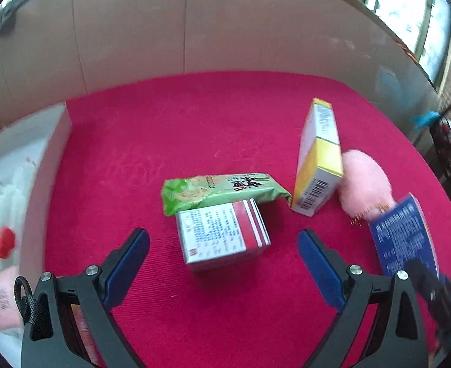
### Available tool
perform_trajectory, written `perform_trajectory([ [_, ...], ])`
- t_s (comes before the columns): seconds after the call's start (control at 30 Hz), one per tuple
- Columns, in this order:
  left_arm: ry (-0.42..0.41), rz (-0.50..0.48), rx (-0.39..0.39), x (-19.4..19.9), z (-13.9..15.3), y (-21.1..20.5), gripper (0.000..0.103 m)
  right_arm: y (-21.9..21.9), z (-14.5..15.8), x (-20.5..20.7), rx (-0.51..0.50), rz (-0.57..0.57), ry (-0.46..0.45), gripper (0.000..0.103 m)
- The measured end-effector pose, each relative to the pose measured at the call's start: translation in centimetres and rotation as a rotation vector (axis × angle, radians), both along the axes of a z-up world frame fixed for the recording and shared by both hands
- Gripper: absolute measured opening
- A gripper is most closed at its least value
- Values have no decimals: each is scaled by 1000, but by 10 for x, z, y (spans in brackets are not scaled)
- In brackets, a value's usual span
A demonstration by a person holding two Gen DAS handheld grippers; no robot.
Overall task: Organize objects
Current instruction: 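Grasp the red-and-white medicine box with the left tool while the right tool holds the omeprazole box, then carry the red-and-white box with the left tool while the right tool carries the omeprazole box toward the tray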
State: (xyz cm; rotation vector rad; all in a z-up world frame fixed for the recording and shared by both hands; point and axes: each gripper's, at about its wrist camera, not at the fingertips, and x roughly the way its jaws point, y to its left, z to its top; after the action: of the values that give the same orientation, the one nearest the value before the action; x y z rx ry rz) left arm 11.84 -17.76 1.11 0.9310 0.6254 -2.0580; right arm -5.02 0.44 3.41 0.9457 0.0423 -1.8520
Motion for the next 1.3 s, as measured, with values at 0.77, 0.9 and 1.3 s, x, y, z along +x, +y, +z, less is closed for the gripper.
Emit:
perform_trajectory([
  [0.77,118,-24,-174,30,14,34,53,-5,1,4,31,-14,39,56],
  [0.9,124,-56,-249,34,23,56,53,-2,2,3,24,-25,41,56],
  [1.3,164,-25,-283,101,57,83,53,13,24,42,-14,-41,222,55],
])
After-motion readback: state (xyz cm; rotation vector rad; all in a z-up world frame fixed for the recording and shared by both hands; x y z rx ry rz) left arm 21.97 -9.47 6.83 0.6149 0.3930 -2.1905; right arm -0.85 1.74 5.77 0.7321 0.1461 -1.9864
